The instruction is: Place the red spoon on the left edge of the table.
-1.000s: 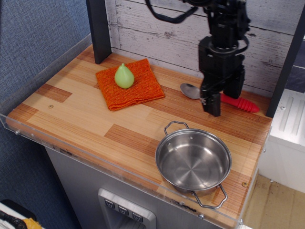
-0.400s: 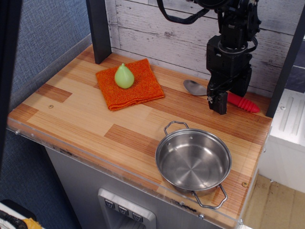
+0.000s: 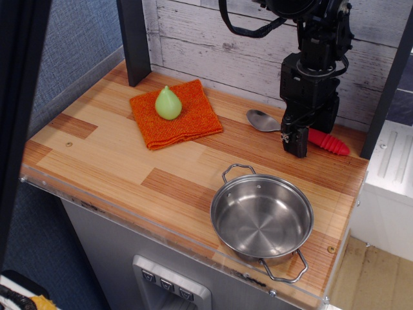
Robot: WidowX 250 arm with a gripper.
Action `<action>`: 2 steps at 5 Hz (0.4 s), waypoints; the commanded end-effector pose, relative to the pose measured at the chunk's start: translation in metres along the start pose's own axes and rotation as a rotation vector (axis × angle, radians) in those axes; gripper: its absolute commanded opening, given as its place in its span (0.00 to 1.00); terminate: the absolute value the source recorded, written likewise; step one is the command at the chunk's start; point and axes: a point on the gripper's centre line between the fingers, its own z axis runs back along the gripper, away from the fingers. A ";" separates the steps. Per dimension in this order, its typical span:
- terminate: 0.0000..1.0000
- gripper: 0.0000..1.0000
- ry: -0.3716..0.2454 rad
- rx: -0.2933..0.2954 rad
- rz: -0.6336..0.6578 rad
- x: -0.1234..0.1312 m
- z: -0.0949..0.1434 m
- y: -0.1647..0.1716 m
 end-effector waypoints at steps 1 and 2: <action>0.00 0.00 -0.023 -0.068 0.065 0.020 0.013 -0.003; 0.00 0.00 0.006 -0.087 0.098 0.022 0.014 0.000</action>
